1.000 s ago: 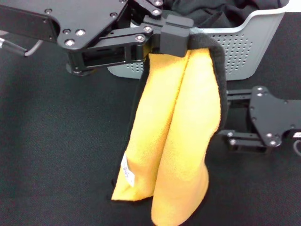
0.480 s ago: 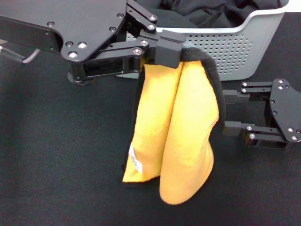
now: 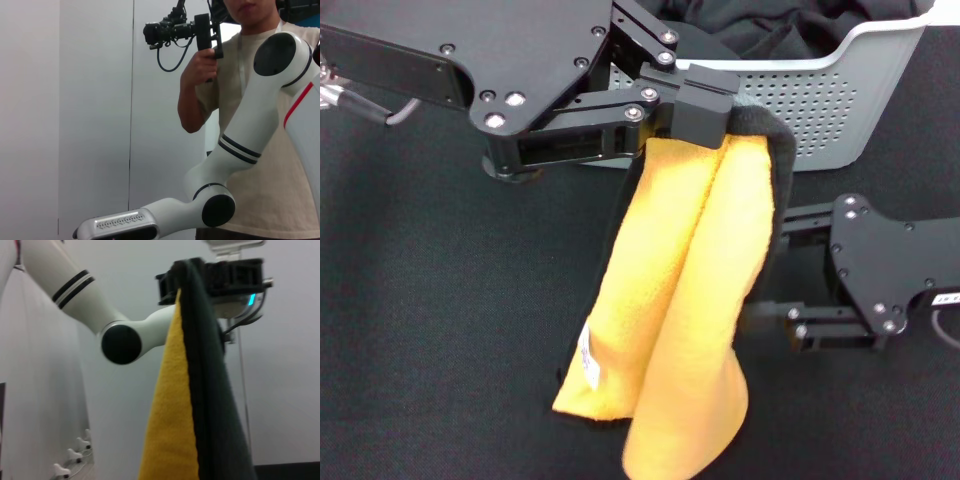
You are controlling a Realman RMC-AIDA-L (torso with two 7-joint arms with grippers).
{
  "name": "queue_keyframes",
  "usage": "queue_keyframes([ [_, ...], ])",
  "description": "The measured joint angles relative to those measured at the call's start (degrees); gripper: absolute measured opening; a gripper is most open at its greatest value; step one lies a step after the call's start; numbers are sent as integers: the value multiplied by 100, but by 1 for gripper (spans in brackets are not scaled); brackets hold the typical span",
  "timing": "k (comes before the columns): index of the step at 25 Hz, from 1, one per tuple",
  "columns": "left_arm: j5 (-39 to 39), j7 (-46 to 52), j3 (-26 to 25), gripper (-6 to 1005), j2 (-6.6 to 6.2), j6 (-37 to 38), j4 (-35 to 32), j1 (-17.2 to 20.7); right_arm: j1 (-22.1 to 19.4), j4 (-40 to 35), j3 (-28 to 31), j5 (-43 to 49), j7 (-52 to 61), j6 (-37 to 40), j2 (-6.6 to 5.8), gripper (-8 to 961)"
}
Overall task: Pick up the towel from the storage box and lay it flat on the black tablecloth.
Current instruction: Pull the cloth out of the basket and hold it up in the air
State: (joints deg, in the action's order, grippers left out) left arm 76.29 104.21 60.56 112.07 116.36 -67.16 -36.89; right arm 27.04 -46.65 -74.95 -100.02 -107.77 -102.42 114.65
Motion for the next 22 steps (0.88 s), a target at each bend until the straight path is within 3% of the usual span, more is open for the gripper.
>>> queue_keyframes([
  [17,16,-233,-55,28,-62,-37,57,60,-302,-427,-54,-109,11,-36,-57,521],
  [22,19,-256,-231,28,-16,-38,13,40,-333,-482,-140,-82,10,-35,-34,520],
])
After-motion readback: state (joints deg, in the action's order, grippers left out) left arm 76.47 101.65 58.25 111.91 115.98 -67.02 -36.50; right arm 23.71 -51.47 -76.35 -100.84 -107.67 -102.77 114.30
